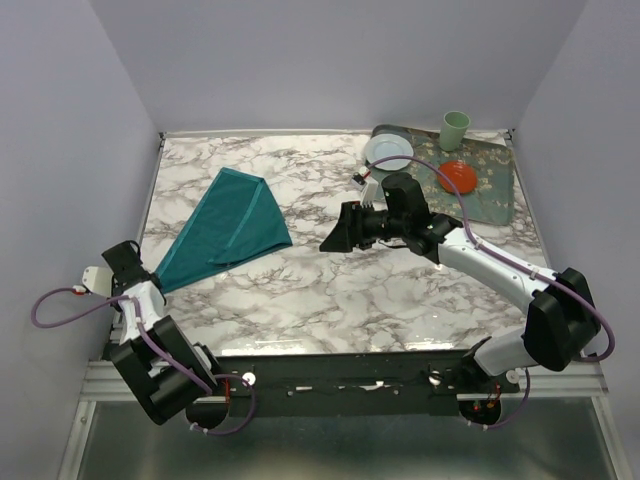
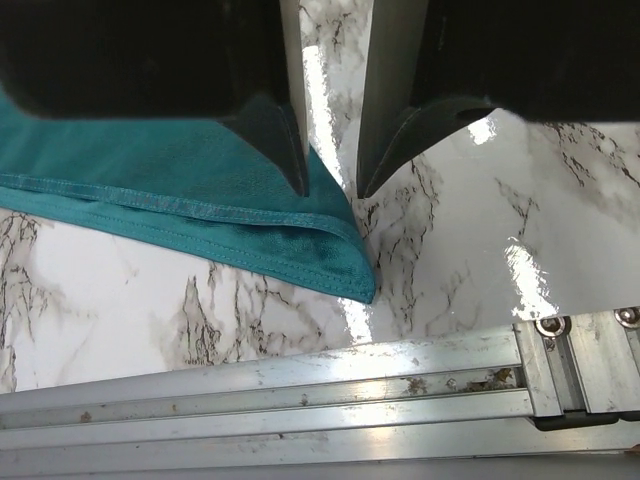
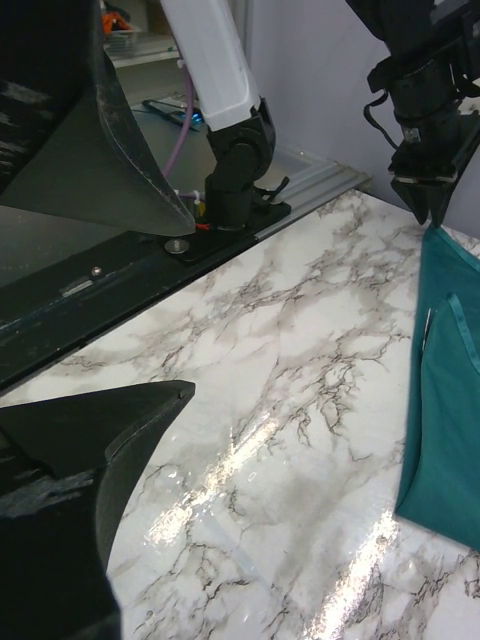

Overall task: Fold the napkin, place the utensils inside, and roll it up
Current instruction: Fold the napkin

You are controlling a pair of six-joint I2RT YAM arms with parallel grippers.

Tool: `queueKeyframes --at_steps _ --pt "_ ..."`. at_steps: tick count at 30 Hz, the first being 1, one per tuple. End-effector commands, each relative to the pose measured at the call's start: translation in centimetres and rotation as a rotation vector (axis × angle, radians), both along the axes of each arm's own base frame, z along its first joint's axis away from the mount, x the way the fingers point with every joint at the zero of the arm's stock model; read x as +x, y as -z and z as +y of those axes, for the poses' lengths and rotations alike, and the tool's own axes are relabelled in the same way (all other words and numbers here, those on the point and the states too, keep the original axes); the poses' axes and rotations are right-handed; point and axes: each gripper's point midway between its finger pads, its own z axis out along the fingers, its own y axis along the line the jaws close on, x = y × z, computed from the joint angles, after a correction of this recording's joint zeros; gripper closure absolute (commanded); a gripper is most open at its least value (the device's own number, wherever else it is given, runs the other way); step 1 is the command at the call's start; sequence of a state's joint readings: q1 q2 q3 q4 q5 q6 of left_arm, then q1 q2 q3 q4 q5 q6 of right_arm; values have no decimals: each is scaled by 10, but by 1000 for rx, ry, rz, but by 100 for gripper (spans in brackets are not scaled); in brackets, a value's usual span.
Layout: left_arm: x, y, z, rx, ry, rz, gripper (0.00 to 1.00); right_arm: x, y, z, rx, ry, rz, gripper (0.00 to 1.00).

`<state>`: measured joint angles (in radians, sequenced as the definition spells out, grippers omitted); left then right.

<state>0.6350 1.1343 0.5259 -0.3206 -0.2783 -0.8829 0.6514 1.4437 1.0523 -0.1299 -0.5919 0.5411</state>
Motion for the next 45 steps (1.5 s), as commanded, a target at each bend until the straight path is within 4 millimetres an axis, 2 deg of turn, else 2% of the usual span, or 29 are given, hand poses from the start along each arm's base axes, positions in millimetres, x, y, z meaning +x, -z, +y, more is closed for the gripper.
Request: queueKeyframes --at_steps 1,5,12,14,24,27,29,33,37,41,44,45 --pt "-4 0 12 48 -29 27 69 -2 4 -2 -6 -7 12 32" --pt "-6 4 17 69 -28 54 71 -2 6 -1 -6 -11 17 32" --pt "-3 9 20 66 -14 73 64 -1 8 -2 -6 -9 18 32" --pt "0 11 20 60 -9 68 59 -1 8 -2 -5 -8 20 32" --pt "4 22 23 39 -13 91 59 3 11 -3 -4 -5 28 32" --pt "3 26 23 35 -8 107 62 3 11 -3 -3 -4 34 32" --pt "7 25 24 38 5 93 71 2 11 -3 -1 -3 36 32" --pt "19 12 23 53 43 31 82 1 14 -4 -4 -1 39 32" --pt "34 -8 15 73 99 -49 100 1 19 -6 -11 7 51 32" --pt "50 -36 1 131 183 -106 100 3 20 -6 -15 16 49 32" --pt "63 -59 -20 181 281 -124 100 3 22 -8 -20 27 47 32" --pt "72 -66 -37 190 346 -136 100 4 23 -9 -22 32 49 32"
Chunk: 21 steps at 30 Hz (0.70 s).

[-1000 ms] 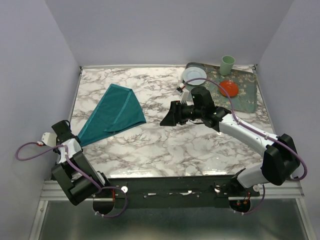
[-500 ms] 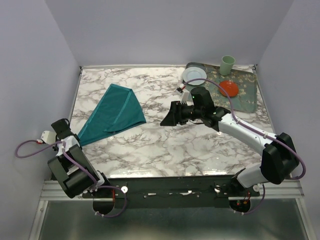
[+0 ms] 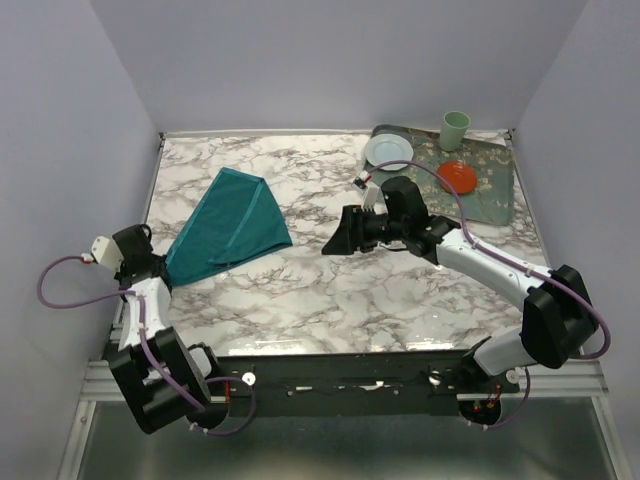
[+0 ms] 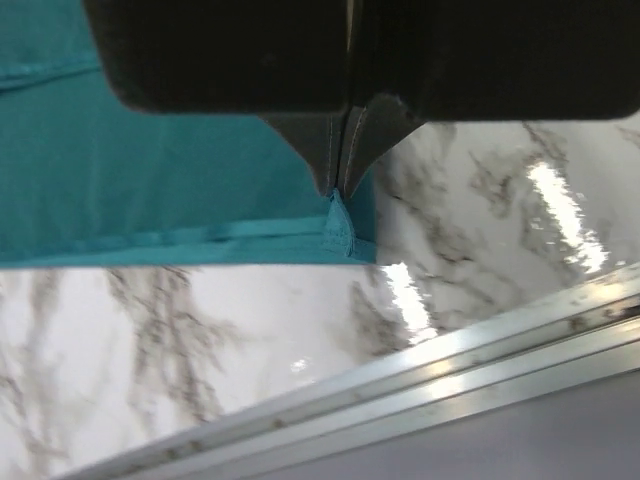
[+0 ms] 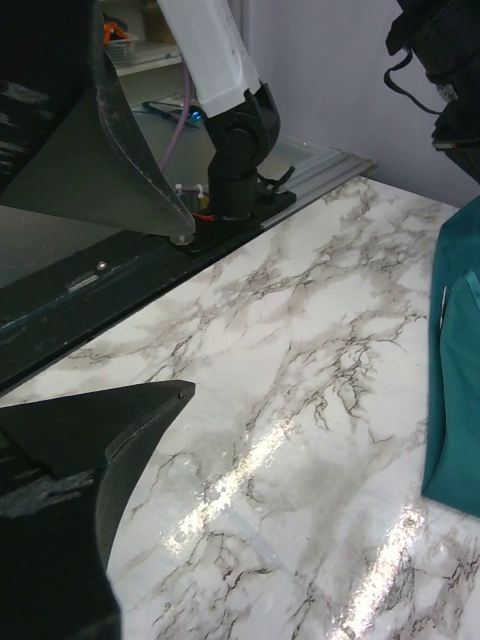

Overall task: Fold the napkin, place the utensils inside, and roll it up
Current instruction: Fold the napkin

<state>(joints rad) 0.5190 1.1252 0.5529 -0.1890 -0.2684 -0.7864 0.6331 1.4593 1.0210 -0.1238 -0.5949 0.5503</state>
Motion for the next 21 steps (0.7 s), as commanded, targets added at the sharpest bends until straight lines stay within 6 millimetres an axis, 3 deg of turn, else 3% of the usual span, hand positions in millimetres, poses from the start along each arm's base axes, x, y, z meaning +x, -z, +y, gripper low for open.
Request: queueKeyframes --at_steps 1,4,13,17,21 --pt "31 -46 -35 84 181 -53 100 1 7 -2 -1 16 11 32" --pt "46 -62 -67 122 286 -66 100 1 10 -4 0 26 19 32" --pt "84 -123 -126 225 472 -137 100 1 12 -9 4 61 16 32" --pt "91 -134 -151 246 534 -149 100 0 14 -11 6 68 19 32" --pt "96 -125 -166 241 592 -107 100 -1 15 -12 10 74 23 32"
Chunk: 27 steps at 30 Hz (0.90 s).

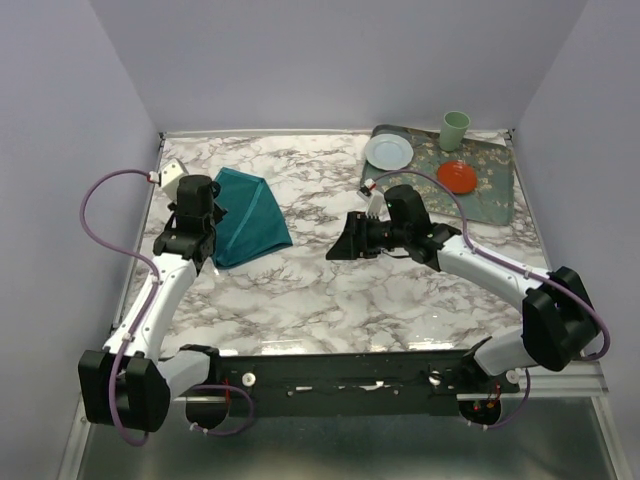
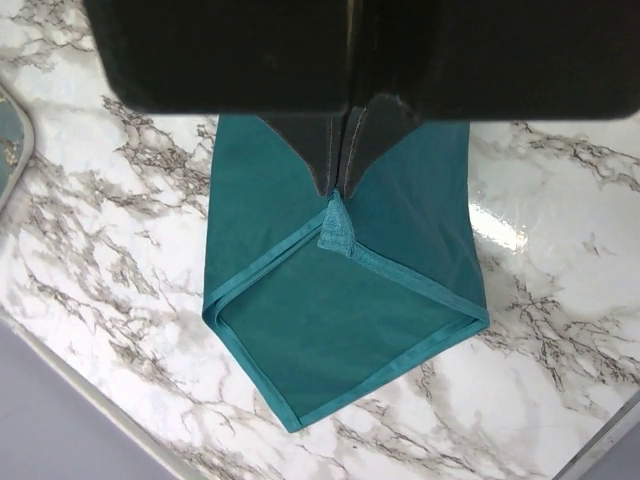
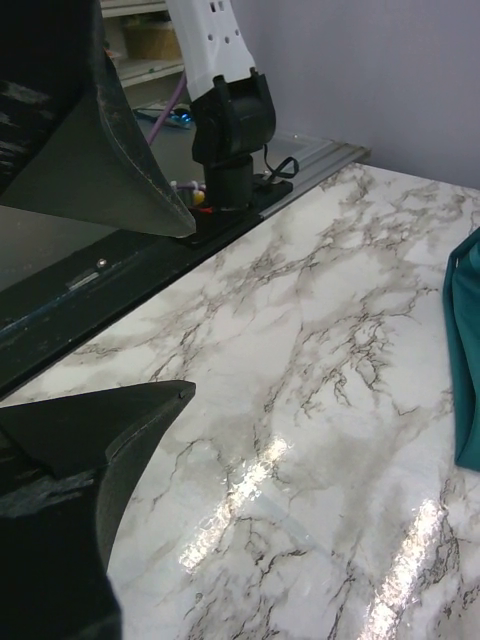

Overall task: Fold the napkin, place the utensils inside, and roll it up
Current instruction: Fold the napkin

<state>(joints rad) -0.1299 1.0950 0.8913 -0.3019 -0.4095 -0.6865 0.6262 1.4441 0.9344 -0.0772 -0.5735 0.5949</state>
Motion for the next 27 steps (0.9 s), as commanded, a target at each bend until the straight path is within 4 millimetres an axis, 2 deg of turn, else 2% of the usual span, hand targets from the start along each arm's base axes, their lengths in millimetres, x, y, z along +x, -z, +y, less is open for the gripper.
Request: queueKeyframes --at_steps 1,3,11,12,15,16,18,19,20,21,23,25,26,27 --pt "0 12 -2 57 1 72 100 4 -7 -3 22 30 -28 32" --pt "1 15 -7 43 17 74 100 5 -6 -4 20 34 -30 32" --pt "20 16 -49 52 130 60 100 4 -1 -2 20 30 -13 32" --pt "23 21 -52 55 136 75 100 6 2 -1 17 32 -8 32" --pt "26 18 -57 57 140 74 100 14 3 6 18 30 -2 32" --pt "25 17 -57 55 134 69 100 18 11 9 12 31 24 32" --pt "22 13 -55 41 103 53 100 30 2 23 61 18 7 32" --pt "20 14 -54 35 94 50 100 36 16 30 57 19 49 32" --pt "20 14 -54 31 91 43 100 46 7 39 83 14 37 33" --pt "21 12 -56 21 100 27 100 48 6 44 95 4 54 35" --pt "22 14 -60 17 120 28 100 59 17 55 118 13 97 41" --pt "24 21 -64 14 139 45 100 67 11 69 150 -8 114 51" --pt "24 23 -66 10 147 49 100 74 28 73 132 -1 143 53" --pt "25 26 -67 10 153 57 100 82 18 83 152 -11 122 54"
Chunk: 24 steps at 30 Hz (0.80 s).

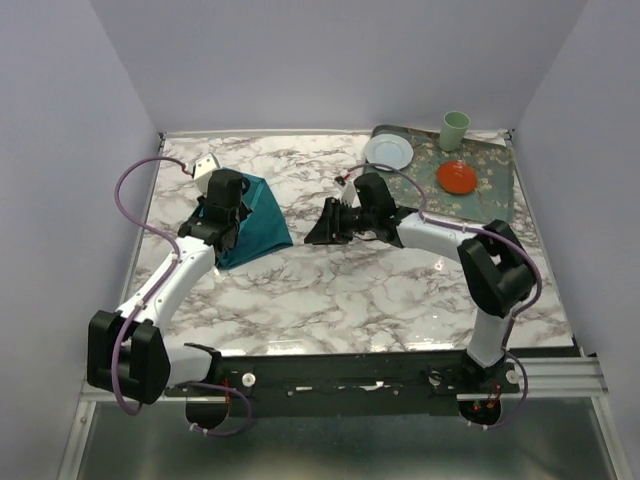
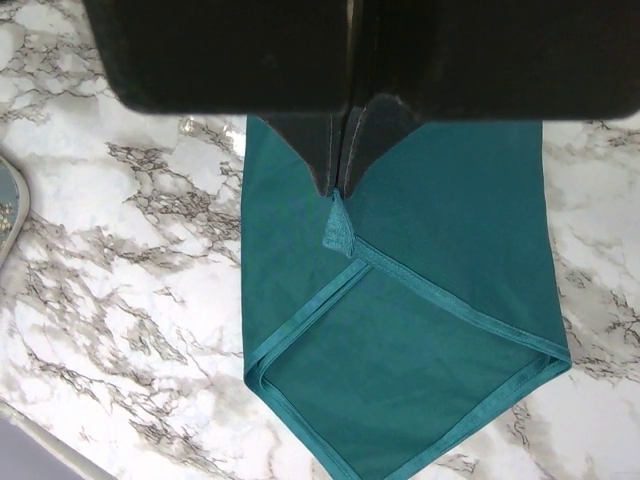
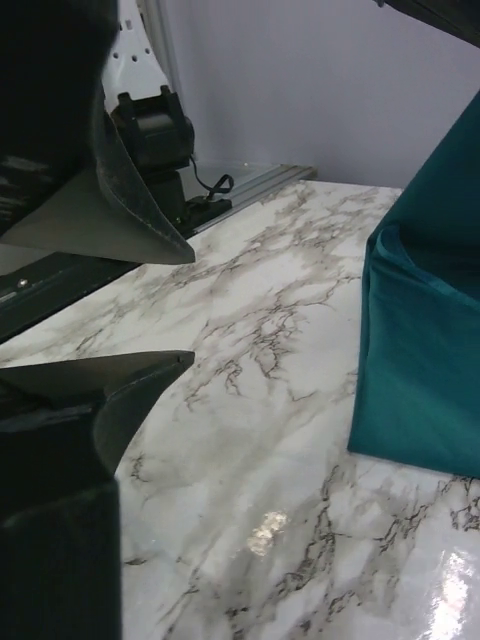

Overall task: Fold the napkin, place the utensils inside, and roll it up
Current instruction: Fold the napkin

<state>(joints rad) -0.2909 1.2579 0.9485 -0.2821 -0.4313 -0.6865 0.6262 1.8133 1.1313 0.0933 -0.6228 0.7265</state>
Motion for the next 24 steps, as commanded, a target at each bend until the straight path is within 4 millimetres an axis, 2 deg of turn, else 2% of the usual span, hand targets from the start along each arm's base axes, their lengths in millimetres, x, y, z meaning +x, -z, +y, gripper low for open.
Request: queueKeyframes --at_steps 1,3,7,9,13,17,24 --pt "5 1 -10 -29 25 -21 100 30 -21 35 109 -24 -1 55" --pt "7 3 -14 -31 42 -25 100 36 -6 45 118 -32 38 55" --pt "16 2 -25 -11 110 -24 100 42 -4 56 189 -18 92 59" --pt "19 3 -30 -7 140 -20 100 44 0 56 188 -6 99 59" --pt "25 18 -38 21 191 20 100 49 14 58 171 8 135 59" --pt "26 30 -44 50 228 40 100 53 20 62 172 13 157 59" --pt "27 36 -62 66 262 27 100 57 31 67 165 13 193 59"
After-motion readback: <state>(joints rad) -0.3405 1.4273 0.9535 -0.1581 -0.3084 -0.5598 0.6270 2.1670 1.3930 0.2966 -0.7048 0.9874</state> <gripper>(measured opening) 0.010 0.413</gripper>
